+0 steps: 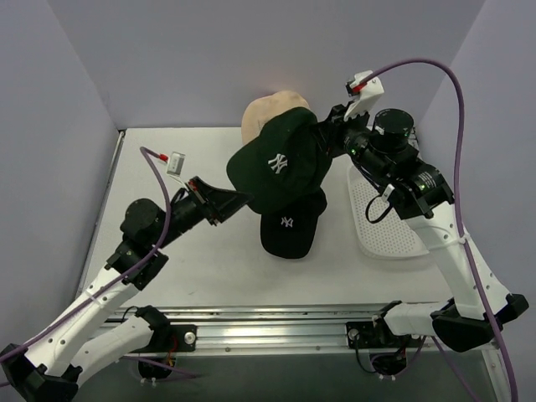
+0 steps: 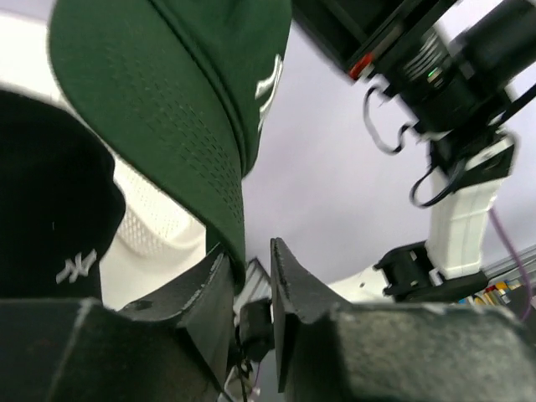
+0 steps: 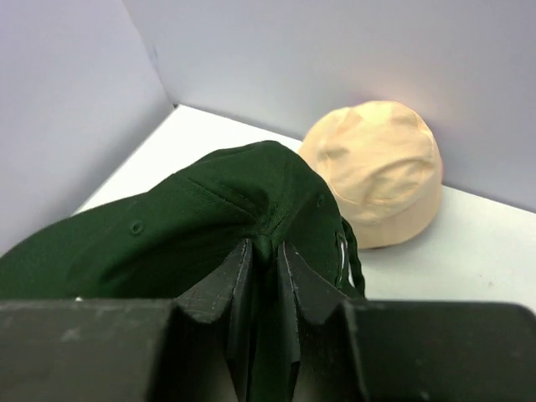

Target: Stack the hats

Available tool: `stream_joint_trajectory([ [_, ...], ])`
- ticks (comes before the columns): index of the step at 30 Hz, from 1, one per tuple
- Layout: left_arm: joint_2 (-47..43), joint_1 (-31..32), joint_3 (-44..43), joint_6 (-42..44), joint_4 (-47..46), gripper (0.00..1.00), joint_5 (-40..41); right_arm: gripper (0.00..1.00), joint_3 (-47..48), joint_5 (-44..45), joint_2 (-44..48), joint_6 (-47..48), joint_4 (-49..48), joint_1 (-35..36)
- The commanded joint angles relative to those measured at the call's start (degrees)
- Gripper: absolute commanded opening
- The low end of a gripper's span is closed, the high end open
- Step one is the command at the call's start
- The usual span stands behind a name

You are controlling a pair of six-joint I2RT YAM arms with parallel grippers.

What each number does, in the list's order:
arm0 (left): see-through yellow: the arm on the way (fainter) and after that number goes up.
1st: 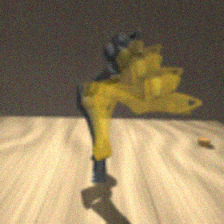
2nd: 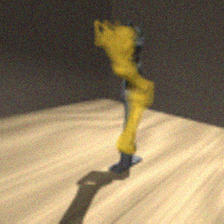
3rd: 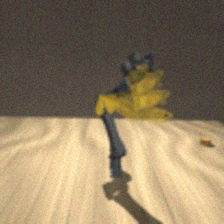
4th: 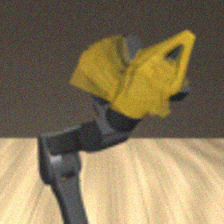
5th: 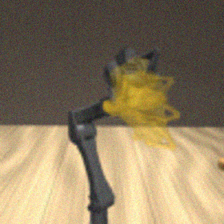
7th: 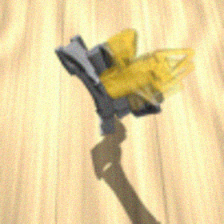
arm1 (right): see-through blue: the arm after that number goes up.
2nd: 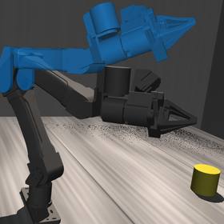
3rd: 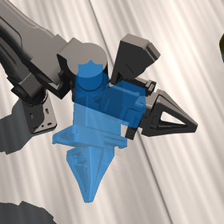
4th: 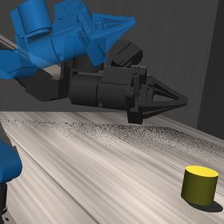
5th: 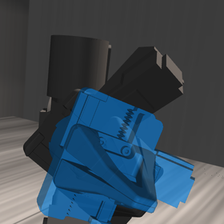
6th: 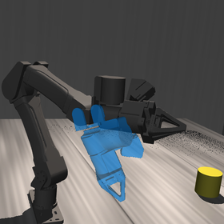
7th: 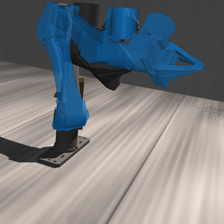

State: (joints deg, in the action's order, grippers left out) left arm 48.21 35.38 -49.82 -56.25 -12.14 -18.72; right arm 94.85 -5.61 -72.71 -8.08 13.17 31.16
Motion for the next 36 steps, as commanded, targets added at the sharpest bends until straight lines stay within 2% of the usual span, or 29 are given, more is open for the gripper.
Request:
stream_joint_trajectory([
  [1,-1.00,5.13,4.72,2.37,-4.03,0.32,7.64,0.00,-0.71,-1.24,-0.16,7.19,0.81,-0.48],
  [4,-2.06,6.11,7.28,3.60,-3.95,0.34,9.84,0.00,-2.39,-2.13,0.37,10.71,1.85,-0.92],
  [7,-4.43,6.11,8.42,4.74,-2.02,0.47,11.16,0.00,-2.04,-4.76,-0.33,12.73,4.05,-1.01],
  [9,-5.31,6.11,8.95,5.18,-1.22,0.50,11.60,0.00,-2.30,-7.30,-0.42,13.96,5.63,-1.10],
  [17,-8.83,6.28,19.40,2.03,-6.57,0.51,11.52,0.00,-4.41,-14.16,-1.73,18.44,8.88,-1.01],
  [24,-11.90,6.63,23.45,2.02,-6.40,0.51,11.87,0.00,-2.83,-18.12,-6.57,24.07,13.37,-0.75],
  [27,-13.74,6.90,25.20,2.02,-5.88,0.54,12.21,0.00,-1.86,-19.09,-8.32,26.44,14.86,-0.92],
  [30,-15.24,6.90,25.48,2.72,-3.07,0.59,14.23,0.00,-2.21,-20.14,-8.85,28.46,14.87,-0.92],
  [32,-16.30,6.81,24.87,3.60,-0.09,0.67,15.55,0.00,-2.21,-20.93,-9.73,30.13,15.30,-0.92],
  [36,-16.39,6.81,21.88,7.29,5.89,0.72,18.37,0.00,-1.42,-22.08,-10.96,31.80,16.27,-0.84],
])
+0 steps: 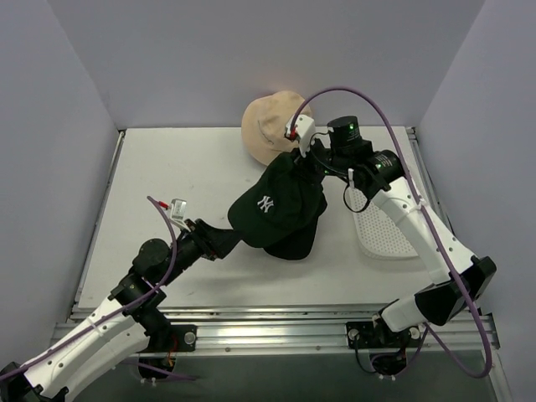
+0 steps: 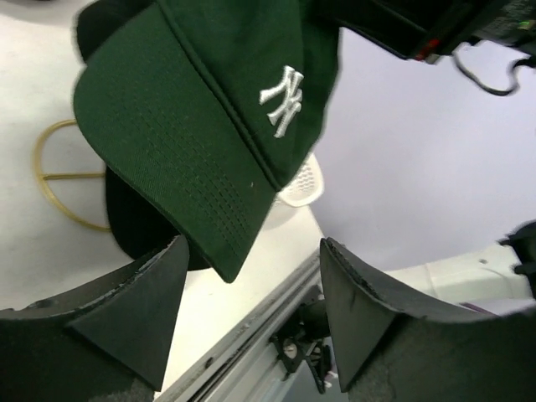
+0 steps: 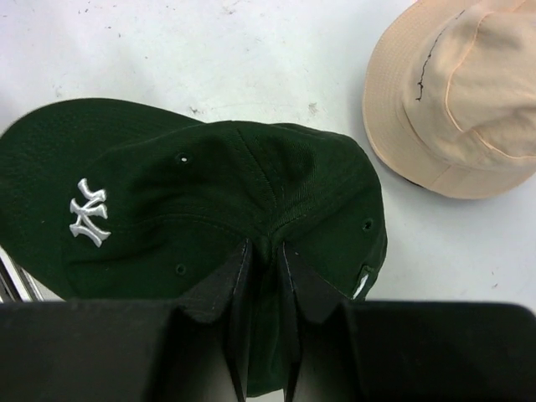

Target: Stack the hats

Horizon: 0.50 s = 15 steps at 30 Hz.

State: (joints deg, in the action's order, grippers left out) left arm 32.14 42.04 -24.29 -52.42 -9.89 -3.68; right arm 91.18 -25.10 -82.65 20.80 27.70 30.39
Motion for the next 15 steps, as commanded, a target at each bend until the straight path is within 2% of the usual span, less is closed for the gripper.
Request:
stream_joint_trajectory([
  [1,0.37,0.06,-5.40,4.16,6.96,0.73,6.20,0.00,2.43,-2.67,-1.19,3.37,1.91,-0.16],
  [6,3.89,-1.61,-9.27,8.56,12.79,0.80,7.99,0.00,3.13,-3.37,-0.49,5.39,3.14,-0.25],
  [9,7.66,-5.73,-11.74,9.62,13.41,0.84,3.61,0.00,4.01,-3.46,-0.40,6.62,4.11,-0.24],
  [12,14.32,-13.46,-11.48,9.19,7.11,0.84,-10.60,0.00,4.62,-5.13,-2.06,8.03,5.34,-0.25],
  [15,20.65,-19.17,-10.08,8.30,-5.44,0.84,-24.29,0.00,5.76,-6.62,-3.56,9.00,6.57,-0.16],
])
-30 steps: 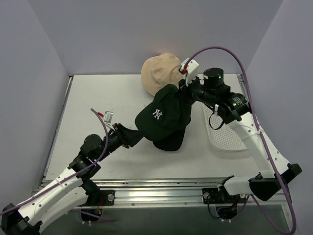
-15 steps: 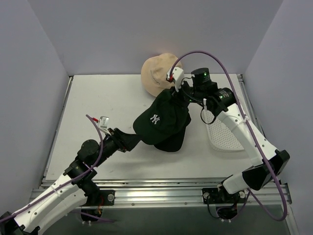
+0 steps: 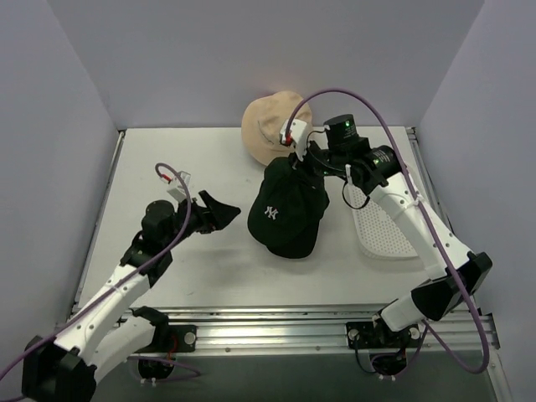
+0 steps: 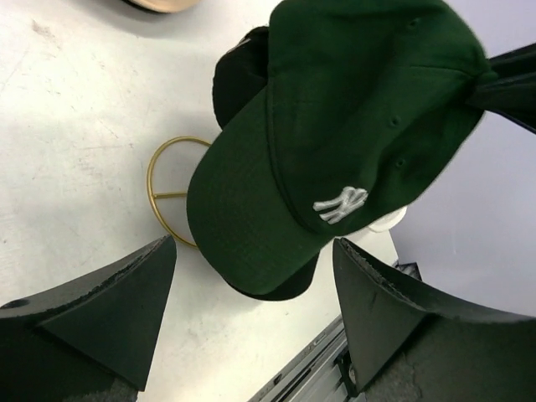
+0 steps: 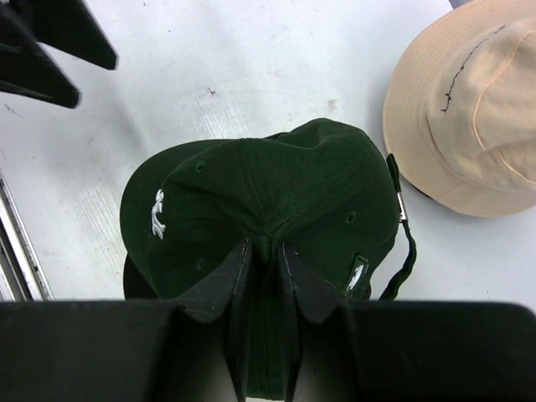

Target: Stack the hats

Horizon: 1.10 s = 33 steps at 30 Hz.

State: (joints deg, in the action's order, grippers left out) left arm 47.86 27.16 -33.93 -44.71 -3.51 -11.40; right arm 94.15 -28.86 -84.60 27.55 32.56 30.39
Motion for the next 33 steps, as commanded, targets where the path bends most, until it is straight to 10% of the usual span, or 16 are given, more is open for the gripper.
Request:
stream_joint_trajectory([
  [1,6.53,-4.74,-0.43,0.85,-13.70,0.84,-18.55,0.00,3.06,-3.04,-1.97,2.24,1.90,-0.24],
  [33,43.19,-9.93,-8.96,15.10,-40.23,0.92,-44.58,0.00,1.74,-4.71,-0.39,3.03,1.55,-0.16],
])
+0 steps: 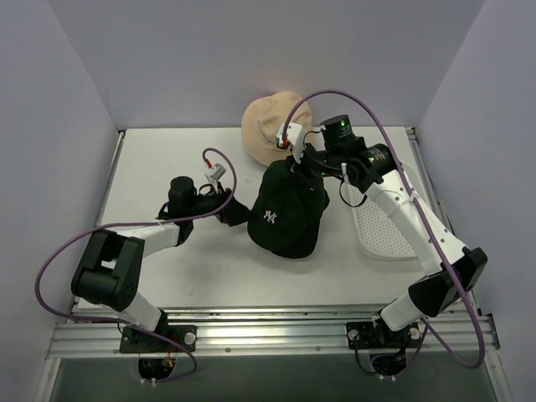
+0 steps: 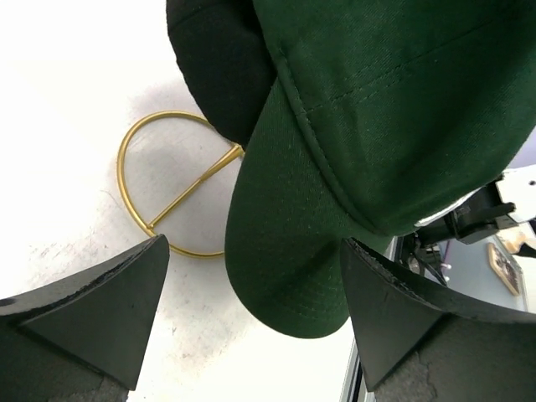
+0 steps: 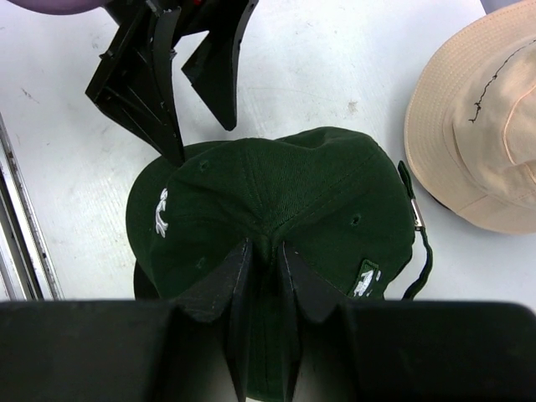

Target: Stack the hats

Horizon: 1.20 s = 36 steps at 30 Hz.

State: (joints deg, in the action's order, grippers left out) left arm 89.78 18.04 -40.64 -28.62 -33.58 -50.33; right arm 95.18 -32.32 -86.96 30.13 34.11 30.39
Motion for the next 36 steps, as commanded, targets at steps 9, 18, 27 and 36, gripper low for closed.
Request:
stream_joint_trajectory([
  [9,3.38,-0.20,-0.32,-8.99,-21.34,0.75,-9.79,0.00,1.15,-1.08,1.18,-0.86,-0.79,-0.16],
  [18,4.36,1.03,1.27,-11.20,-23.64,0.60,-9.62,0.00,1.94,-0.64,1.79,-2.09,-0.88,-0.07],
  [27,3.65,0.77,-1.89,-2.40,-11.24,0.81,-4.87,0.00,1.24,-0.64,1.00,-1.48,-1.15,-0.07],
  [36,6.20,1.12,-1.20,-5.56,-17.39,0.73,-7.59,0.00,1.86,-0.64,-0.14,-1.65,-0.97,-0.16],
])
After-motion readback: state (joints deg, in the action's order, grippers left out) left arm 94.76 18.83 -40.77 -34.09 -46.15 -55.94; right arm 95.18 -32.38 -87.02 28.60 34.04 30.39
